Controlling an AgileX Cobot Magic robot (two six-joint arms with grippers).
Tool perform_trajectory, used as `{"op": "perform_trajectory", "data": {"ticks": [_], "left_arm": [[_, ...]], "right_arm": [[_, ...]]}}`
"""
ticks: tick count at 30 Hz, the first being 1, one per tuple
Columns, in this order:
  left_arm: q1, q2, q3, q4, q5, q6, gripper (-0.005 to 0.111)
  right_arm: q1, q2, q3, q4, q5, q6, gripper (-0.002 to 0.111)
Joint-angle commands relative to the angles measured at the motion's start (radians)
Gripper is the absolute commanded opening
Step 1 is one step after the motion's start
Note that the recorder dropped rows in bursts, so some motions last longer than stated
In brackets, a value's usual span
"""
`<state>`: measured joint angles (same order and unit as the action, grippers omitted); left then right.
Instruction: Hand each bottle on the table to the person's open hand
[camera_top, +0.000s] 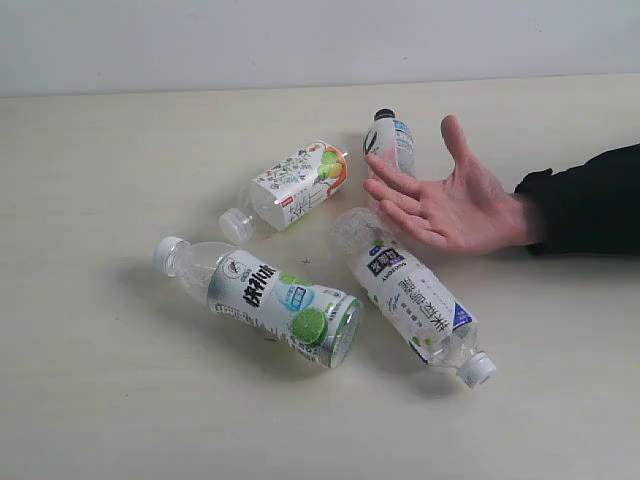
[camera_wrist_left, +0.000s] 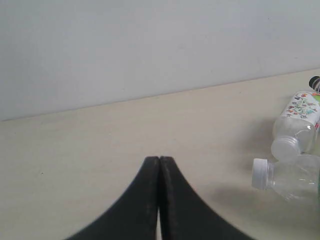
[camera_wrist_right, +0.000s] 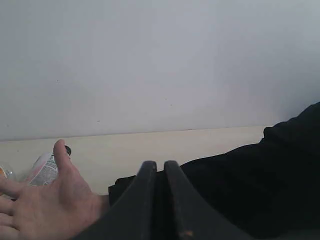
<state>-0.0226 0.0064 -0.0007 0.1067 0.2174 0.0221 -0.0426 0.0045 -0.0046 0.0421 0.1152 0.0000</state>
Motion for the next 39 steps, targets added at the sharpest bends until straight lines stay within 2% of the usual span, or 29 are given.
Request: {"op": "perform_trajectory", "data": {"ticks": [1, 4, 6, 11, 15, 16, 18, 24, 26, 28, 30, 35, 37, 39], "left_arm": [[0.002, -0.006, 0.001, -0.006, -0.003, 0.001, 0.001], [0.002, -0.006, 0.001, -0.006, -0.003, 0.001, 0.001], [0.002, -0.006, 0.001, -0.006, -0.003, 0.001, 0.001], [0.002, -0.006, 0.001, -0.006, -0.003, 0.001, 0.001], [0.002, -0.006, 0.001, -0.006, -0.003, 0.001, 0.001], [0.002, -0.006, 0.001, -0.006, -0.003, 0.001, 0.001], [0.002, -0.006, 0.001, -0.006, -0.003, 0.001, 0.001], [0.002, -0.006, 0.001, -0.006, -0.003, 0.001, 0.001], [0.002, -0.006, 0.001, -0.006, -0.003, 0.001, 0.001], [0.002, -0.006, 0.001, -0.006, -0.003, 0.001, 0.001], [0.002, -0.006, 0.001, -0.006, -0.003, 0.001, 0.001], [0.002, -0.006, 0.001, -0.006, -0.003, 0.001, 0.001], [0.002, -0.006, 0.001, -0.006, -0.003, 0.001, 0.001], [0.002, -0.006, 0.001, -0.006, -0.003, 0.001, 0.001]], "right_arm": [[-0.004, -0.005, 0.005, 0.023, -0.040, 0.020, 0.007], [-0.004, -0.005, 0.005, 0.143, -0.090, 0.123, 0.007], [-0.004, -0.005, 0.005, 0.164, -0.183, 0.160, 0.007], [-0.004, -0.005, 0.005, 0.350, -0.427, 0.368, 0.007], [-0.004, -0.002, 0.005, 0.369, -0.674, 0.426, 0.006], [-0.004, 0.019, -0.016, 0.369, -0.686, 0.408, 0.005], [-0.004, 0.088, -0.120, 0.334, -0.580, 0.340, 0.004], [-0.004, 0.378, -0.544, -0.019, 0.003, 0.281, 0.004], [-0.004, 0.501, -0.673, -0.080, 0.196, 0.240, 0.004], [-0.004, 0.612, -0.800, -0.072, 0.369, 0.124, 0.004], [-0.004, 0.732, -0.901, 0.019, 0.521, -0.012, 0.004], [-0.002, 0.997, -1.065, 0.375, 0.828, -0.343, 0.005], [0.032, 1.073, -1.093, 0.429, 0.907, -0.375, 0.004], [0.105, 1.137, -1.104, 0.390, 0.958, -0.371, 0.004]]}}
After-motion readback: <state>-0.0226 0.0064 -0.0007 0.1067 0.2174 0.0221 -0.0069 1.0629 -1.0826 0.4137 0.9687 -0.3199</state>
